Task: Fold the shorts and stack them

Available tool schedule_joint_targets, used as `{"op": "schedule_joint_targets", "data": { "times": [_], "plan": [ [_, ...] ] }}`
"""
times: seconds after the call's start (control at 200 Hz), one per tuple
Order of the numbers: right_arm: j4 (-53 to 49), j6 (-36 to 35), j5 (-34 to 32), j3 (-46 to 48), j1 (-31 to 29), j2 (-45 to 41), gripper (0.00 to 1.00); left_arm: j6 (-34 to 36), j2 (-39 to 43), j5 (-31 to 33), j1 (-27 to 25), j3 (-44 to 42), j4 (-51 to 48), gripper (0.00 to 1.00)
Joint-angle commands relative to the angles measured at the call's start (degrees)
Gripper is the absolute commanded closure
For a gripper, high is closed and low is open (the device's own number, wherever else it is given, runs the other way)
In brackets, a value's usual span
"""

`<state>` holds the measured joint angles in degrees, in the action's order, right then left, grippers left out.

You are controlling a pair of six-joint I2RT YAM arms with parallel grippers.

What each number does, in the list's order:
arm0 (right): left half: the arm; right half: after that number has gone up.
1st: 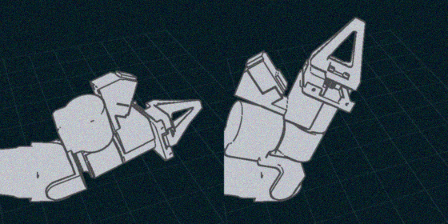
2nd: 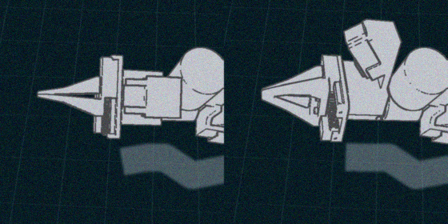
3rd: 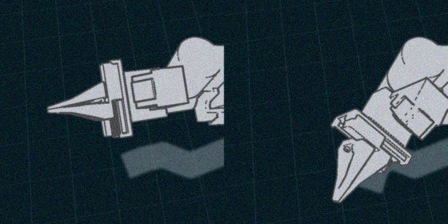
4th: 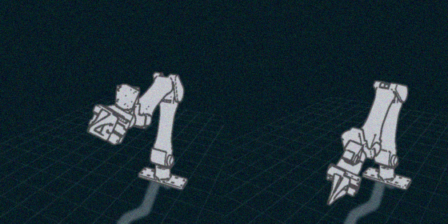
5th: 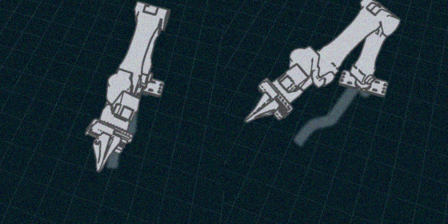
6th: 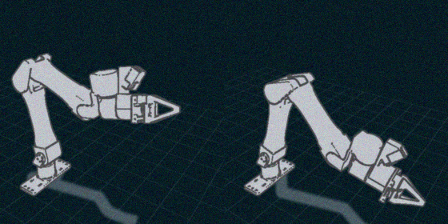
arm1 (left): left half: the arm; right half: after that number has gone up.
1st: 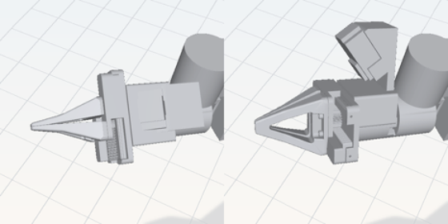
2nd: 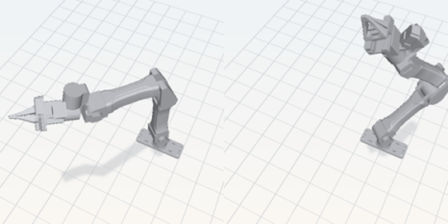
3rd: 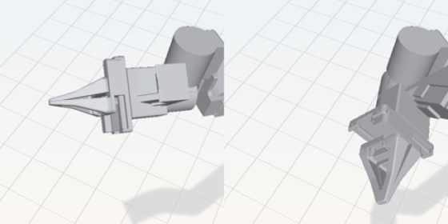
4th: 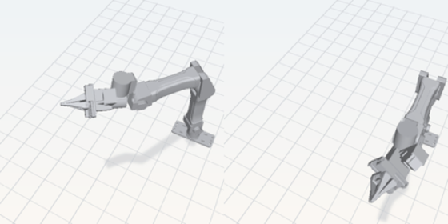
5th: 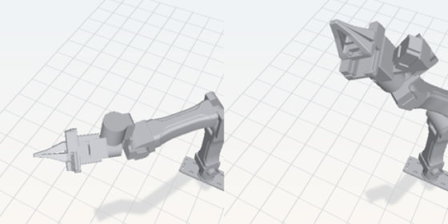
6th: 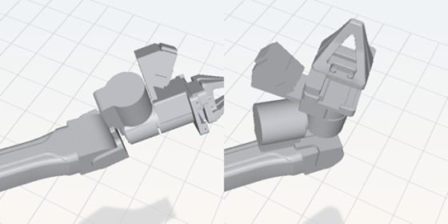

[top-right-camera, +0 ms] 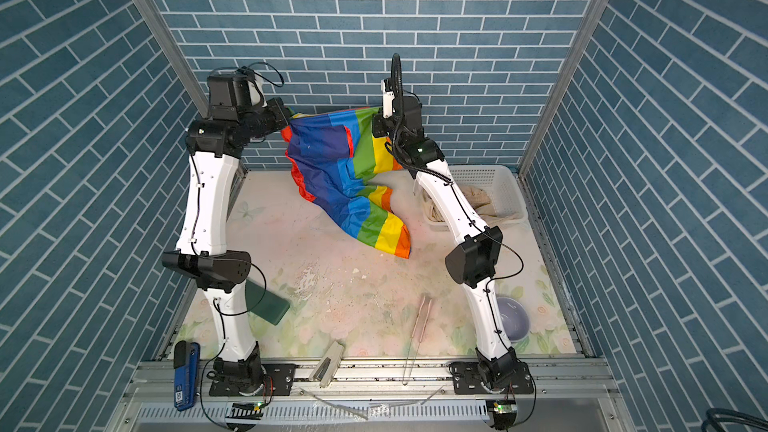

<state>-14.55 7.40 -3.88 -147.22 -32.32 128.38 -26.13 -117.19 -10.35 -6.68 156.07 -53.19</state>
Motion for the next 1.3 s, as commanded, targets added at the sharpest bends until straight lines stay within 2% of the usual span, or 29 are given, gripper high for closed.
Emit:
{"op": "schedule_joint_targets", "data": {
  "times": [0.0,0.085,0.16,0.34,0.43,0.52,0.735,0.83,0.965,1.115,1.295],
  "plan": [
    [3.7,-2.3,-3.5,0.2,2.9,-6.3,1.00,1.1,4.4,5.1,2.5,-0.8,-2.1,1.00],
    [10.0,-3.8,-4.1,11.0,2.7,-13.8,1.00,2.1,10.1,4.7,2.5,-8.4,1.0,1.00],
    [16.3,-4.9,-5.7,23.6,2.1,-21.1,1.00,2.8,17.0,4.7,2.5,-19.0,5.3,1.00],
    [26.1,-4.8,-10.9,57.5,-1.4,-37.3,1.00,1.9,37.6,7.9,2.8,-55.7,20.0,1.00],
    [26.5,-3.4,-14.6,70.6,-4.2,-42.1,1.00,0.8,44.8,8.6,3.6,-69.5,22.2,1.00],
    [22.7,0.2,-15.5,79.1,-6.4,-44.9,1.00,-0.1,49.1,7.9,4.0,-78.6,22.1,1.00],
    [16.7,9.5,-15.3,91.0,-8.8,-48.7,1.00,-1.2,54.6,6.5,4.2,-93.4,21.1,1.00],
    [15.1,11.7,-18.1,94.0,-8.8,-50.1,1.00,-1.8,56.2,6.2,4.2,-97.5,20.0,1.00],
    [13.8,14.0,-19.7,95.9,-8.8,-50.5,1.00,-4.5,57.4,4.0,4.2,-103.7,20.5,1.00],
    [13.4,16.7,-17.6,96.2,-8.8,-48.8,1.00,-7.3,57.4,1.6,4.2,-109.3,23.2,1.00],
    [11.6,16.6,-18.0,95.4,-8.8,-46.4,1.00,-8.3,56.1,1.5,4.2,-111.0,24.2,1.00]
  ]
}}
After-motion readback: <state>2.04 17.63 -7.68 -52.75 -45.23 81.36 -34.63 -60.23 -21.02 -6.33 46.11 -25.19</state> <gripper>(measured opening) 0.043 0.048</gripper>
